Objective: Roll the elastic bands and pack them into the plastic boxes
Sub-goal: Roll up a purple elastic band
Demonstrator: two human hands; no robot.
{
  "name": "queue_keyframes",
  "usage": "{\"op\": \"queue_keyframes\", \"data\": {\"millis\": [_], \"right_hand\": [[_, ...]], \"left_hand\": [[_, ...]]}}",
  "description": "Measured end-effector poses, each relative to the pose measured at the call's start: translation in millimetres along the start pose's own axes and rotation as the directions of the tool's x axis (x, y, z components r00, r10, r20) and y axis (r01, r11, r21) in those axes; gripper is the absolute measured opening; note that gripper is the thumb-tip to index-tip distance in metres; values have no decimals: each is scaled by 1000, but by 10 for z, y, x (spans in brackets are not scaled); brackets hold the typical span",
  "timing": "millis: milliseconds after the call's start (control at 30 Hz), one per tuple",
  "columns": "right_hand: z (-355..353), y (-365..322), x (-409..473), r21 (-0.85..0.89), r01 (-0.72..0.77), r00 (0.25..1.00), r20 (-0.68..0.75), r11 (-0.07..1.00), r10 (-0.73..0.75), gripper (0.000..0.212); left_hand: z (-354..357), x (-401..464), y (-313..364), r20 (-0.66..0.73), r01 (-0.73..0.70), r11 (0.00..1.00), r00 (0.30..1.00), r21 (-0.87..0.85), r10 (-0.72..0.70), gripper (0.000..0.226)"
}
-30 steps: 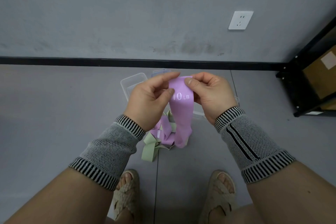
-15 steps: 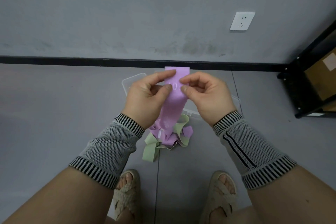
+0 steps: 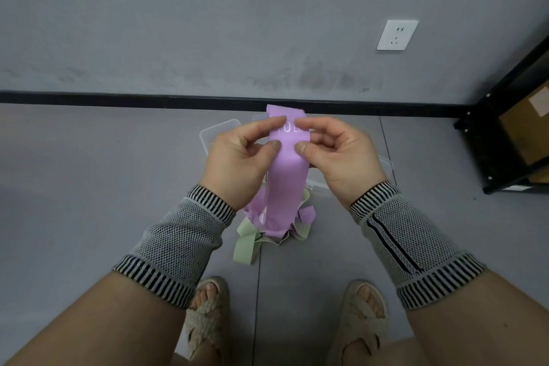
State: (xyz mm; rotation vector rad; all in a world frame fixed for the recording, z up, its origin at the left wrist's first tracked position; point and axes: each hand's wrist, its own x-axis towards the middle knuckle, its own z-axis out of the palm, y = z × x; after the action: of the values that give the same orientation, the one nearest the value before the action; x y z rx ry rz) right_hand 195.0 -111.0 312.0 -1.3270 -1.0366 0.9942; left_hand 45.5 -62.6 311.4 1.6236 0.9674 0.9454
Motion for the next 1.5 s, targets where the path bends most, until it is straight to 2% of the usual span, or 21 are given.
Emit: {"op": "queue_keyframes", "data": {"millis": [167,367,533,733,867,1100,1233,1333,1400,1500], "right_hand": [[20,-3,16,-49,33,998,-58,998,-36,33],[35,3,15,-77,46,997,-53,996,-50,33],[7,-4,10,-16,-11,999,-49,1000,10,27],[9,-17,18,-13,-8,995,-101,1000,6,27],[37,-22,16,-21,7,993,-115,1000,-10,26],[92,31,16,-132,31,990,-131,991,-48,31],[78,35,4,-107,-15,998,-65,994,8,30],[80,42,-2,-107,-37,999,-1,994,38,30],[93,33,0,-112,-33,999,0,993,33,30],[84,21,13,-90,-25,997,-76,996,18,26]], "left_hand": [[35,-31,-14,67,35,998,997,-48,-32,44],[49,-20,-5,64,24,1000,998,-7,-23,45],[30,-17,-4,57,68,997,996,-29,-66,42],[43,-23,-28,36,87,996,996,-20,-87,36],[50,-9,-40,27,75,997,997,15,-76,41],[87,-32,8,3,54,996,999,72,-54,33],[31,19,-14,-66,117,992,991,-52,-120,27],[-15,55,16,-89,172,964,977,-201,-193,33],[-30,62,29,-68,179,961,978,-212,-198,37],[-9,28,33,8,168,974,986,-152,-169,36]]}}
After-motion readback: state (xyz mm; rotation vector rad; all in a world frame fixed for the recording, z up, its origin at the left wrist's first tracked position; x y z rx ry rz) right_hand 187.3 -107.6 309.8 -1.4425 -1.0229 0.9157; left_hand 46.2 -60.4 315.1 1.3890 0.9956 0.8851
